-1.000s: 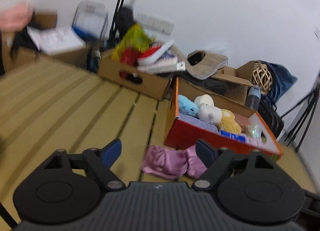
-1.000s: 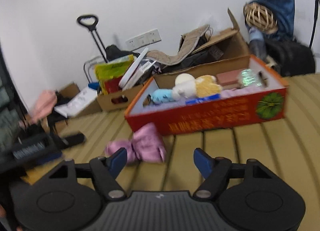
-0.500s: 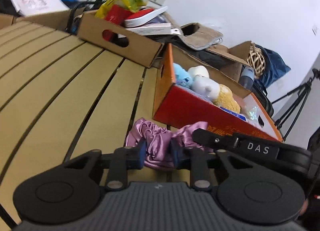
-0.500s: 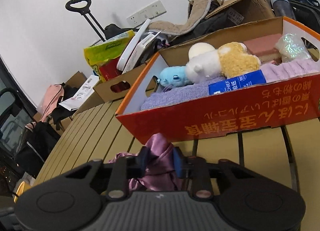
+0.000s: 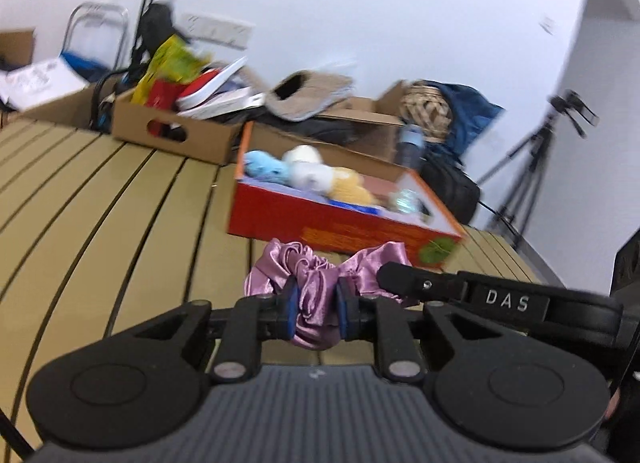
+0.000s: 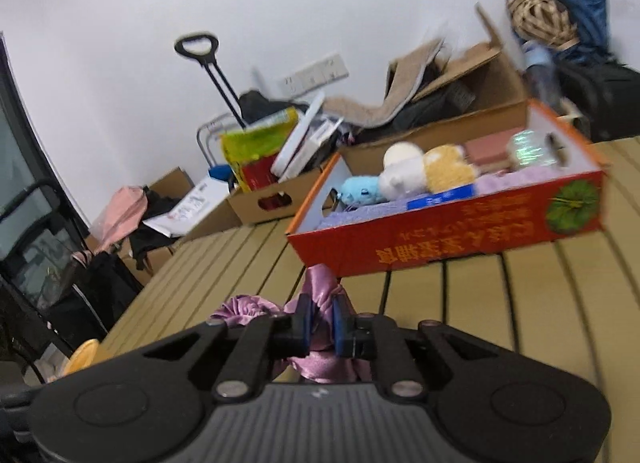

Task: Organize soft objects
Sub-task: 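Carry the satin bow into the box and open the right gripper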

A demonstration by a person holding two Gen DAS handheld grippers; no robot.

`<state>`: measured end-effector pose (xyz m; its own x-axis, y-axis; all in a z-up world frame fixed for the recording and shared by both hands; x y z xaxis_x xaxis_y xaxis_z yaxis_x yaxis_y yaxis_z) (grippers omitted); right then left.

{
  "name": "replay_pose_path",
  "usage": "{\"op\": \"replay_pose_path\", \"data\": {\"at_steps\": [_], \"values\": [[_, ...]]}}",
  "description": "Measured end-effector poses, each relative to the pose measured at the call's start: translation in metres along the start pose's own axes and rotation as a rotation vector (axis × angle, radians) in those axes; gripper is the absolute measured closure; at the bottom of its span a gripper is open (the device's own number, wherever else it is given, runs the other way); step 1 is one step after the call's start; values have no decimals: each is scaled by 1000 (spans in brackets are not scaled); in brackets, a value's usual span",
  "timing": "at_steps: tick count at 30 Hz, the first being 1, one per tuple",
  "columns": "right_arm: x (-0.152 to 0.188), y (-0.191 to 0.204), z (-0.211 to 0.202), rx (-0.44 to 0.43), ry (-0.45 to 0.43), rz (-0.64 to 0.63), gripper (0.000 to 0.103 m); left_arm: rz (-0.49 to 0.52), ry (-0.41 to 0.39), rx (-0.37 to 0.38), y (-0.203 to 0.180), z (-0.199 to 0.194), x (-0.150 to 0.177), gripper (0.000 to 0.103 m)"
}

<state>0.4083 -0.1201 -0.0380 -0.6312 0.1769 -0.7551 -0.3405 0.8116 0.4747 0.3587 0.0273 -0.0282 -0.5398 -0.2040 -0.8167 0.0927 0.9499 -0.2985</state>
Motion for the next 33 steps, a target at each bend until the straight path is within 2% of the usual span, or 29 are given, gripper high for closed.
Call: {"op": "replay_pose_path", "data": {"at_steps": [3, 10, 16, 21, 25, 30, 33], "values": [[12, 8, -48, 18, -17, -6, 93, 39, -8, 21, -30, -39, 13, 84], [39, 27, -165, 55, -131, -24, 93, 58, -38, 99, -85, -120, 39, 84], [47, 33, -220, 57, -176, -34, 93, 101, -59, 119, -114, -155, 45, 84], [44, 35, -236, 48, -203, -41, 93, 107, -77, 122, -122, -163, 42, 84], [42, 32, -234, 43, -203, -37, 93, 107, -76, 127, -122, -161, 41, 84], [22, 32, -208, 39, -195, -54, 93, 96, -90, 125, -113, -137, 16, 84], [-9, 28, -176, 26, -199, -64, 93, 82, -121, 133, -101, -103, -16, 84]]}}
Point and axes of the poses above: each gripper's, at about its wrist camera, not at the fingertips, and z roughly the way its jaws point, y to its left, x to its underside, the point moved 9 cm from there along z, roughly the way its jaws point
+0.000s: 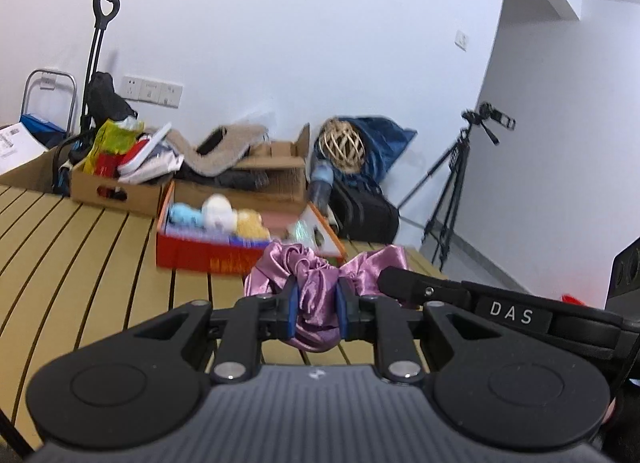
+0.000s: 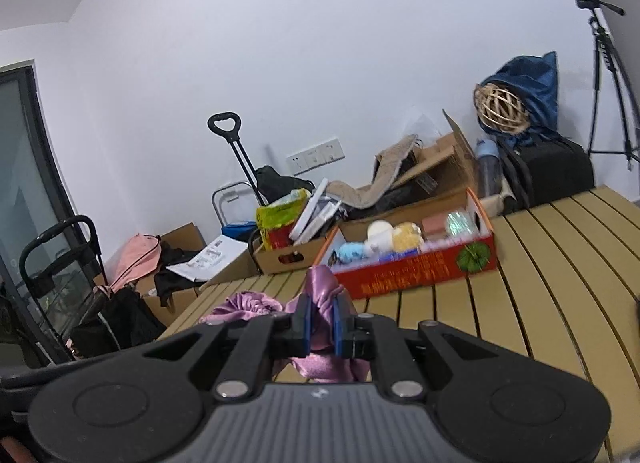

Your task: Organize soft objects

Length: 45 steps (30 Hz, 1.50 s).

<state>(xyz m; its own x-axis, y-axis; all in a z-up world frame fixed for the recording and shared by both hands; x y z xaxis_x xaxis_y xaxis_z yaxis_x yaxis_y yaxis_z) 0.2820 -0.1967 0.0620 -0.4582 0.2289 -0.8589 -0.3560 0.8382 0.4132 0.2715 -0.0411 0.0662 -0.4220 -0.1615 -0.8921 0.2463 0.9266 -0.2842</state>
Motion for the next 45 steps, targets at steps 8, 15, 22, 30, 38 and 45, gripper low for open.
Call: {"op": "replay_pose_path", "data": {"at_steps": [8, 15, 22, 30, 38, 45], "values": [[-66, -16, 178, -41, 97, -56, 93, -49, 7, -91, 91, 136, -68, 84], [-77, -44, 335, -24, 233, -16, 93, -42, 117, -172, 173, 252, -82, 84], [-36, -77, 429, 59, 429, -40, 92, 65, 291, -206, 204, 316, -46, 84], [-19, -86, 437, 116, 443, -89, 90, 80, 323, -228, 205, 335, -38, 83], [-41, -82, 407, 139, 401, -98, 81, 53, 282, -209, 202, 320, -55, 55], [-98, -72, 339, 176, 315, -127, 75, 102, 196, -216, 174, 261, -103, 55]]}}
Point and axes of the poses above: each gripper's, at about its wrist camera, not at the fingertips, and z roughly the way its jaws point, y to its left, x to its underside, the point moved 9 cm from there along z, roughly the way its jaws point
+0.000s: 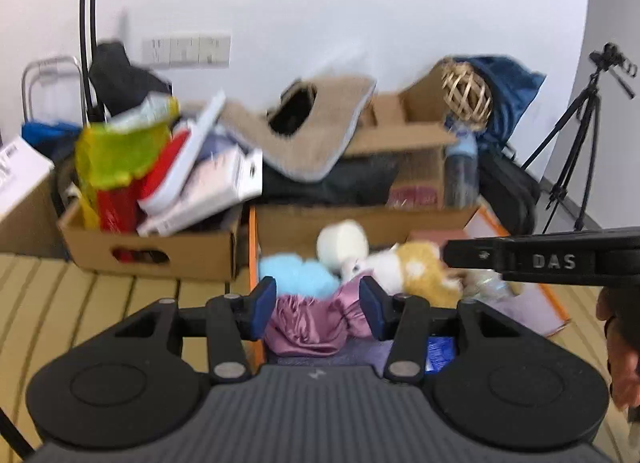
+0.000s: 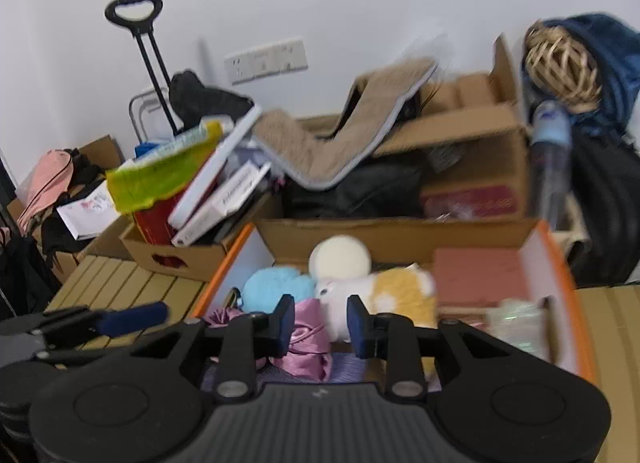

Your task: Organize soft objects

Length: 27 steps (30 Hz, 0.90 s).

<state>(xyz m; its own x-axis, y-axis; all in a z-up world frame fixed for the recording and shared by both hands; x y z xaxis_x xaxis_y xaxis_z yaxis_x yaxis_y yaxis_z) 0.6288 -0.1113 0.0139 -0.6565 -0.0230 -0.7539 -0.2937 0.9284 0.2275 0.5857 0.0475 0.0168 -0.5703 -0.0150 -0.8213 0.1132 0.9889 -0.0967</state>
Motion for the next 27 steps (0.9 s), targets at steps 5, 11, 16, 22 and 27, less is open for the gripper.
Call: {"op": "replay_pose_path", "data": {"at_steps": [5, 11, 16, 22, 27], "values": [[3, -13, -72, 48, -41, -8, 65, 3, -67, -35, -13, -62, -9, 53], [32, -21, -168, 108, -220, -78, 36, 60, -258, -132, -36, -158, 12, 42], [83, -20, -240, 135, -374, -56, 22, 68, -407, -139, -63, -231, 55, 19], [167, -5, -303, 107, -428, -24, 15, 70, -410, -130, -81, -291, 126, 16], [241, 28, -347, 102, -421, -57, 12, 39, -375, -146, -82, -335, 190, 14]]}}
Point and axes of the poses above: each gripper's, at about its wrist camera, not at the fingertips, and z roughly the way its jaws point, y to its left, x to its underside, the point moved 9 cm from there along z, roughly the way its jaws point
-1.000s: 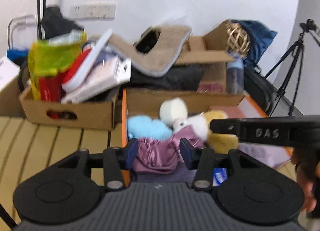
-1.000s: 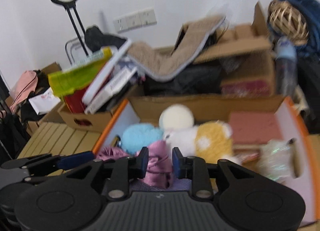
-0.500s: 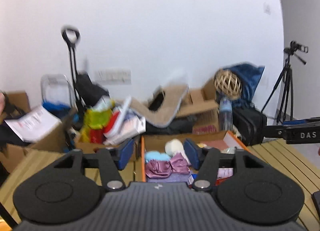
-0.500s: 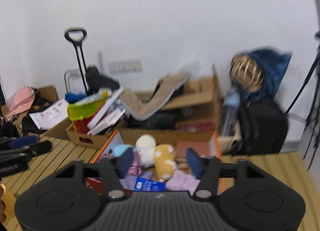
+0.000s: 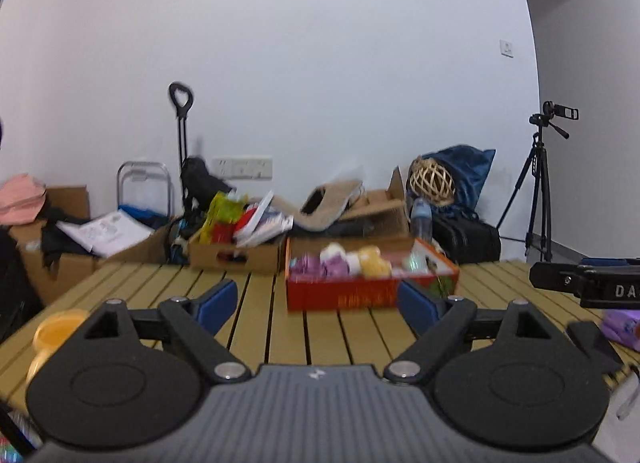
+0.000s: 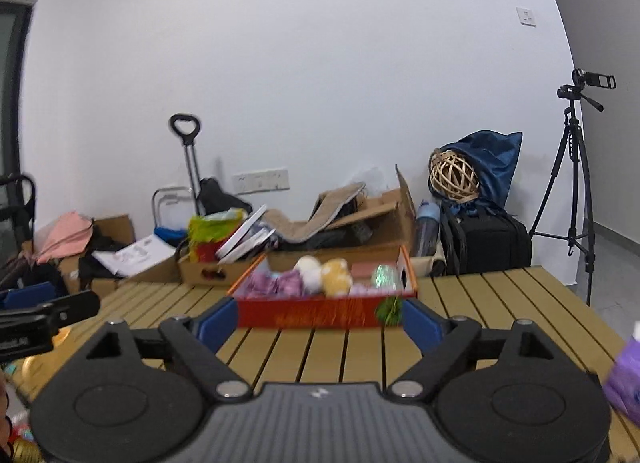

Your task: Organize soft objects

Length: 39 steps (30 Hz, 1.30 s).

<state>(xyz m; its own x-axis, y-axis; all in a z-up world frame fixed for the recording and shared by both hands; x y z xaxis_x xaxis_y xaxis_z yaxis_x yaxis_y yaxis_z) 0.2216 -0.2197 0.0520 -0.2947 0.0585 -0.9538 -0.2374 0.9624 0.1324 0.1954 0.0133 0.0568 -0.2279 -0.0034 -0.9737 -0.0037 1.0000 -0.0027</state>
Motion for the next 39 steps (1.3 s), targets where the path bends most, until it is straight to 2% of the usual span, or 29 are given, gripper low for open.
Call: {"op": "replay_pose_path", "data": {"at_steps": [3, 7, 12, 15, 17, 20, 23, 30, 39], "values": [[27, 15, -38, 3, -13, -13, 9, 5, 12, -4, 0, -38, 25, 11], [65, 28, -81, 2, 22, -2, 9, 13, 56, -14, -4, -87, 60, 10], [102, 43, -136, 31, 47, -35, 9, 26, 58, -4, -17, -141, 79, 5], [104, 51, -168, 24, 29, -66, 9, 49, 37, 12, -24, -168, 72, 5], [96, 51, -188, 67, -3, -100, 9, 43, 14, 17, -26, -184, 63, 3], [86, 48, -213, 58, -33, -59, 9, 25, -2, 27, -25, -200, 55, 3], [79, 42, -224, 56, -48, -21, 9, 41, -11, 32, -28, -211, 51, 3], [74, 48, -225, 34, -48, -42, 9, 26, -41, 27, -27, -218, 40, 2], [72, 46, -221, 36, -46, -37, 9, 25, -31, 22, -25, -217, 41, 2]]}}
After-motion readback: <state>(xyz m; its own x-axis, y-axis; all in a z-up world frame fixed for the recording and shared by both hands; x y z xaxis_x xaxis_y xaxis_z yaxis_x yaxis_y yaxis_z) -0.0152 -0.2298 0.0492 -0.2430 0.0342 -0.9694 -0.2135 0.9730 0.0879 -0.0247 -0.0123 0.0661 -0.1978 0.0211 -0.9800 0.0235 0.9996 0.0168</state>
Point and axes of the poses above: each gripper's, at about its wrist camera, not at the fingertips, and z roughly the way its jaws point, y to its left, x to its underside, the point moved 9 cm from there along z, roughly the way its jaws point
